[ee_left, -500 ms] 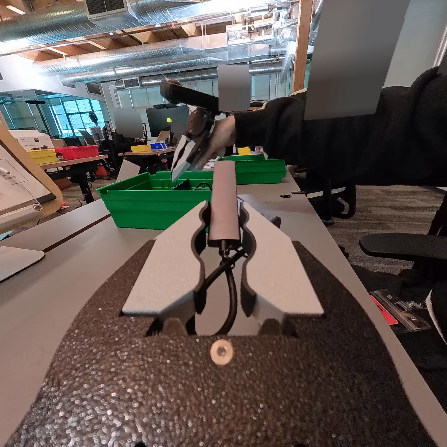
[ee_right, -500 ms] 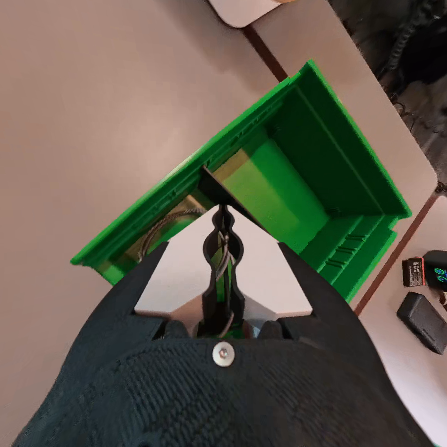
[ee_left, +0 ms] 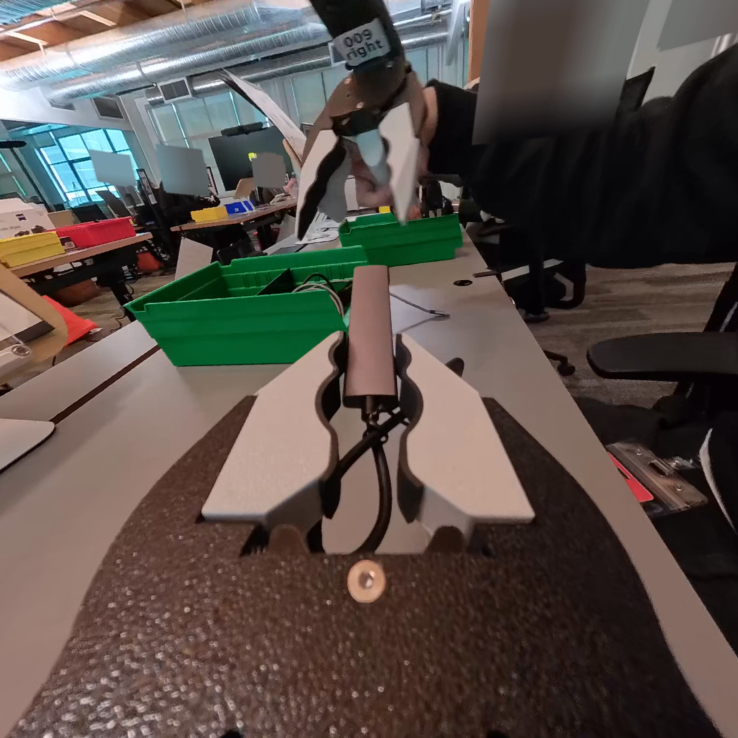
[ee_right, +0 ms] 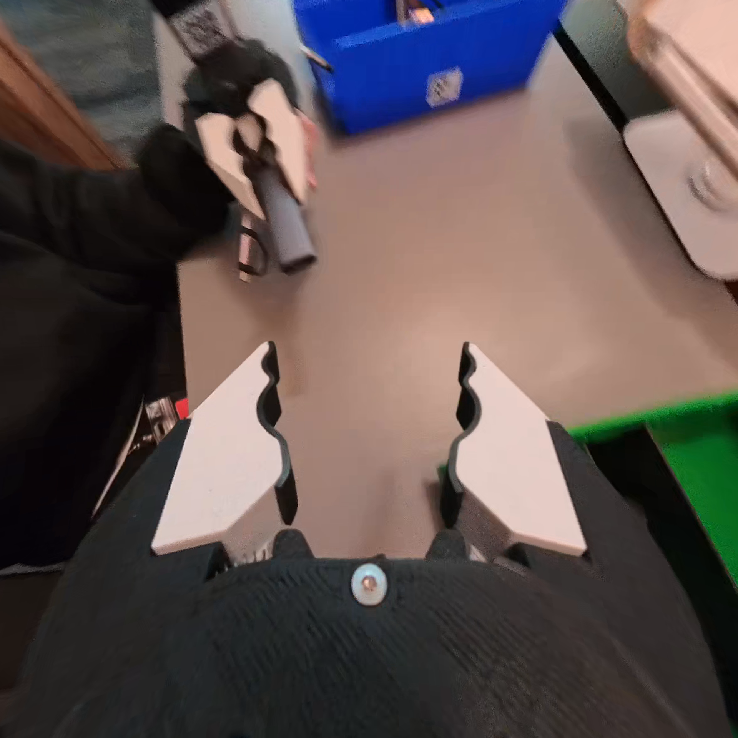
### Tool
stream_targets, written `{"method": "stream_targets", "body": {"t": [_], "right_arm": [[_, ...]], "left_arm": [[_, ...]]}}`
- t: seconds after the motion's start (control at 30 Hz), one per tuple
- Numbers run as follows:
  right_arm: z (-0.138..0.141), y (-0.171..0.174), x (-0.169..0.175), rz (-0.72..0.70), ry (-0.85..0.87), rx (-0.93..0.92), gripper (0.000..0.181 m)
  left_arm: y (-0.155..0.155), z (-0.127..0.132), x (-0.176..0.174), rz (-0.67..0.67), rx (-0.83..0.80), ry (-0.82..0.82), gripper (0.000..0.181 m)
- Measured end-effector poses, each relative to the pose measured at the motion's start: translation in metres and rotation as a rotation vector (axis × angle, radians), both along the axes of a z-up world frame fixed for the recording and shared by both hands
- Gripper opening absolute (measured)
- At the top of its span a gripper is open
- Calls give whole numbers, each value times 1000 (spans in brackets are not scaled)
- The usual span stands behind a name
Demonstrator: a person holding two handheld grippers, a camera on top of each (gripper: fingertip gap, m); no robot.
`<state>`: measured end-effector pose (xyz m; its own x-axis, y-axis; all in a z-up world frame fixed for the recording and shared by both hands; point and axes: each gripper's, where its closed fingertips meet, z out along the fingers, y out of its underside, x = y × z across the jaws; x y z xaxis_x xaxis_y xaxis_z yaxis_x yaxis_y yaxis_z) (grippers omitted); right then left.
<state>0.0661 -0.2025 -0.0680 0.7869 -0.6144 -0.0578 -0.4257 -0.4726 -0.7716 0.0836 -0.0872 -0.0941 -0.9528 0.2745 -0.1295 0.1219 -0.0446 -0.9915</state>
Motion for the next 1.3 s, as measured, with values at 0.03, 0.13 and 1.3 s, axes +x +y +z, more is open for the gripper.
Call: {"method": "stream_targets", "body": {"t": [0.03,0.13,1.3], "right_arm": [[2,18,-4,35,-70,11,91],[1,66,-13,119,-246,55,81],[-3,107,-9,107,-396,167,23]], "left_arm": [[0,1,-2,-11,-4,2,22],[2,7,-10,-61,-39,21,22],[7,28,-12,-100,-168,148,56]]}}
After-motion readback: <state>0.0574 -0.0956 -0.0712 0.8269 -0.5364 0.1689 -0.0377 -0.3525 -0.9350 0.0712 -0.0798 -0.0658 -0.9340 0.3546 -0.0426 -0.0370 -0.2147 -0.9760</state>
